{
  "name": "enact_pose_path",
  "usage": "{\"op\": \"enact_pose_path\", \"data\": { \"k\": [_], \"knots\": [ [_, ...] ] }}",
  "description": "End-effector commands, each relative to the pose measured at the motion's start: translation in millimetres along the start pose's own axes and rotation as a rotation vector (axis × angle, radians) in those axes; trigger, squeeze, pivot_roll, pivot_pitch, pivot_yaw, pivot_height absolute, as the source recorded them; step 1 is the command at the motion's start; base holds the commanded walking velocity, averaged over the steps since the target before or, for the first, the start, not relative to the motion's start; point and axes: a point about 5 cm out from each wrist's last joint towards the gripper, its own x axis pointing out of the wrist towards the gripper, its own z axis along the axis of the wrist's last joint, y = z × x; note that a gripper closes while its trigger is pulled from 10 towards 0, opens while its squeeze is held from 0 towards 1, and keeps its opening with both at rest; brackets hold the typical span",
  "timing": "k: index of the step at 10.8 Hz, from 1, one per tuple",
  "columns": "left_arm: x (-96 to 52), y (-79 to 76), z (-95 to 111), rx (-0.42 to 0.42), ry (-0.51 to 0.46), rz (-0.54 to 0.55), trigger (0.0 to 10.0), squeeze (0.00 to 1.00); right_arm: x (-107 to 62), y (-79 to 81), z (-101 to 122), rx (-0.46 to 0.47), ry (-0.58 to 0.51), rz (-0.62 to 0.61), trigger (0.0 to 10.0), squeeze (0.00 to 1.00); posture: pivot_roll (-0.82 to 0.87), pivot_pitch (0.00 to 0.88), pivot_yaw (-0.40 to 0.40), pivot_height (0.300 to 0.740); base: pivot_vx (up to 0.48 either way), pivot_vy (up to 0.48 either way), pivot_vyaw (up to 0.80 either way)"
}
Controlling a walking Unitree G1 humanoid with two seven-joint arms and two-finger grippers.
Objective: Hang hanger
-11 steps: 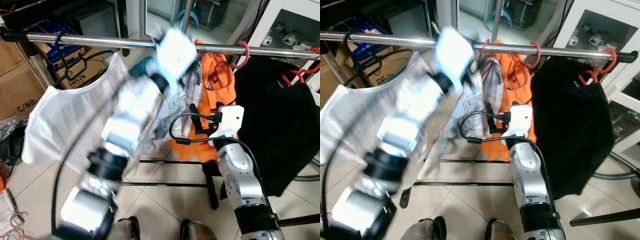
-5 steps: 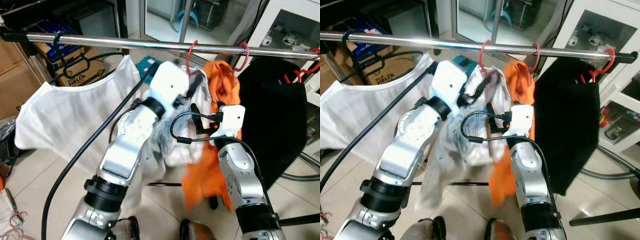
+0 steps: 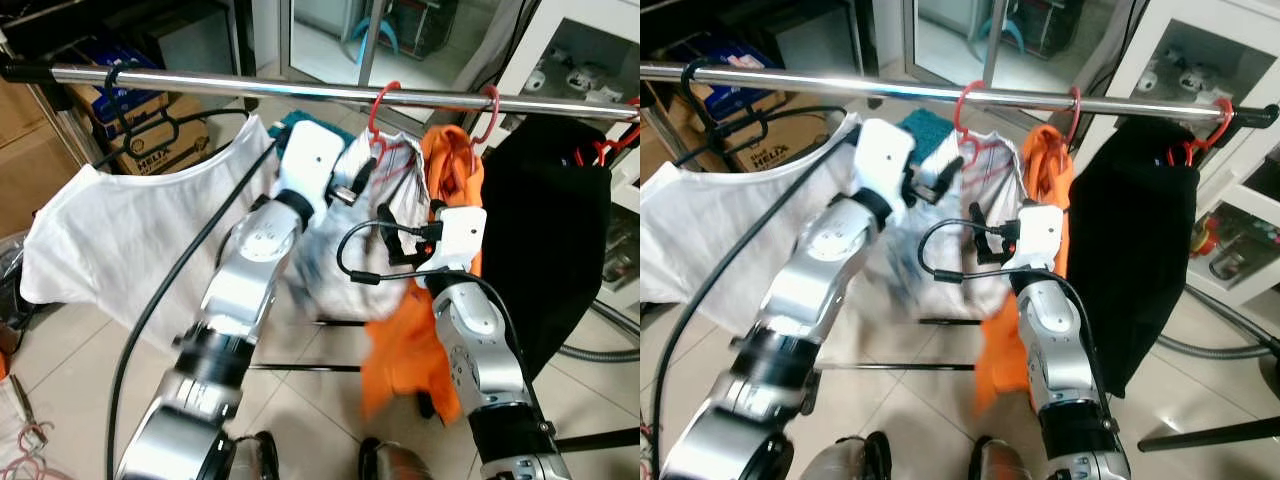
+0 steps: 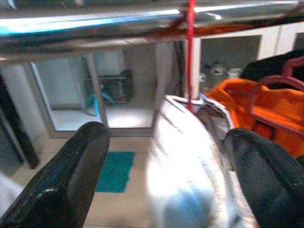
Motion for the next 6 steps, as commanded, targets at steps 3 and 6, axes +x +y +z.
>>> {"op": "enact_pose_path", "data": {
  "k": [3,6],
  "knots": [
    [18.8,7.1,4.3,0.035,-0.02,-0.059,10.0,1.0,-1.4,-3.9,1.0,-0.002,-0.003,-0.007,10.0,0.0,-0.13,0.145,-0.05,0.74,0.0,0.0,0.0],
    [27.2,17.9,6.5,0.057,-0.015,-0.065,10.0,1.0,-2.9,-11.0,21.3,-0.004,-0.078,0.006,10.0,0.0,-0.14,0.145,-0.047,0.74,0.0,0.0,0.0]
  ]
}}
